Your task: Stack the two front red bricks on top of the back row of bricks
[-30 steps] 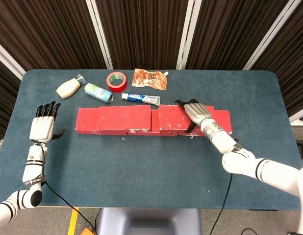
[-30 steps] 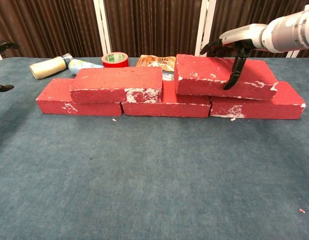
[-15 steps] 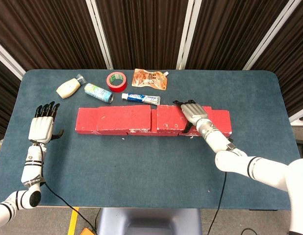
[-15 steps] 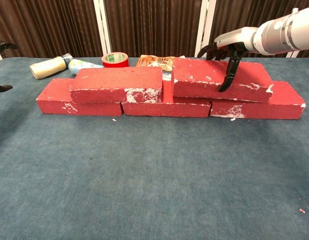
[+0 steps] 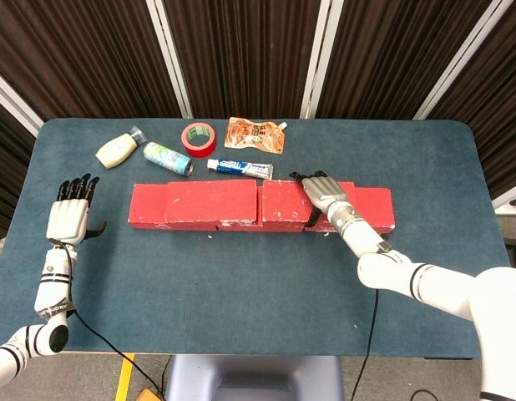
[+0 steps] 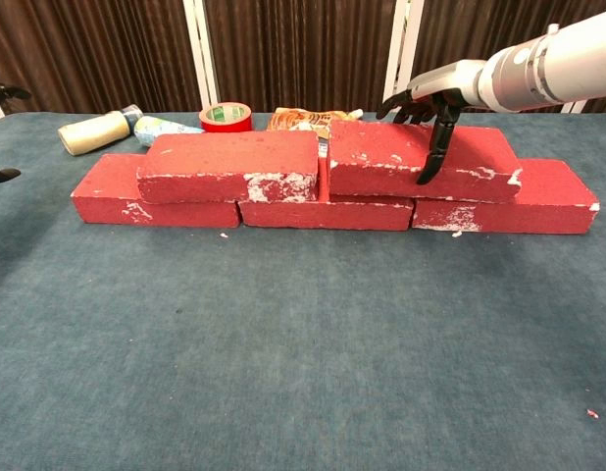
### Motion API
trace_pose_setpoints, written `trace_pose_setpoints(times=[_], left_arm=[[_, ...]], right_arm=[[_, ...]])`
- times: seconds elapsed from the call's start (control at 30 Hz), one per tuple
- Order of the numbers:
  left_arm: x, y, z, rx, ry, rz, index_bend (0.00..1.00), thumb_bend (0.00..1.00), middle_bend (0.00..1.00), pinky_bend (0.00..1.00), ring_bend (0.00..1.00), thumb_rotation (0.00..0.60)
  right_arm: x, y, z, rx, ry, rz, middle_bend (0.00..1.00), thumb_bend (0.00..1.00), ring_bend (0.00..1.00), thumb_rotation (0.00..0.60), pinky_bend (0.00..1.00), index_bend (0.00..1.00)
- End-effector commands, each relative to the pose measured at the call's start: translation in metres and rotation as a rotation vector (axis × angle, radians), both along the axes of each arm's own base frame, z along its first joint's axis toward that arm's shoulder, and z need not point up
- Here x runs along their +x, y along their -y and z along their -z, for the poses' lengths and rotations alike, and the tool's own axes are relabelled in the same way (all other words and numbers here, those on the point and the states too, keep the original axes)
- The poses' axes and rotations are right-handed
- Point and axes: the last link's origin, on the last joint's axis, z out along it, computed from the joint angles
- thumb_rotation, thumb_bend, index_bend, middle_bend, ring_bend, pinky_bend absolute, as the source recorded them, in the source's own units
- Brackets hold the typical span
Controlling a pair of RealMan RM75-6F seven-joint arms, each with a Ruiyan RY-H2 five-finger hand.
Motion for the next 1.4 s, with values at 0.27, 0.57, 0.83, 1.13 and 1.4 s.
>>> trace_pose_setpoints(times=[0.27,0.57,0.83,1.13,1.4], left_arm=[[0.001,-0.002,0.001,-0.006,0.005,0.002,0.0,0.28,0.0,0.0,0.0,0.6],[-0.002,-0.002,0.0,-0.004,0.005,0.002,0.0,0.27,0.0,0.0,0.0,0.6],[-0.006,0.0,0.0,-0.007,0.004,-0.004,0.0,0.28,0.0,0.0,0.0,0.6],[-0.007,-0.001,0.001,-0.01,0.008,-0.001,0.0,0.28,0.0,0.0,0.0,0.6],[-0.007,-0.001,0.0,-0.008,0.008,-0.002,0.0,0.28,0.0,0.0,0.0,0.6]], right_arm=[[0.007,0.004,0.002,-0.003,-0.006,-0.004,0.32,0.21,0.28,0.6,0.0,0.15],[0.014,0.005,0.008,0.01,-0.003,-0.004,0.32,0.21,0.28,0.6,0.0,0.15],[0.019,0.005,0.013,0.021,-0.009,-0.01,0.32,0.21,0.28,0.6,0.0,0.15],[0.018,0.005,0.015,0.027,-0.021,0.0,0.32,0.21,0.28,0.6,0.0,0.15],[0.021,0.007,0.016,0.025,-0.027,0.0,0.32,0.21,0.28,0.6,0.0,0.15]])
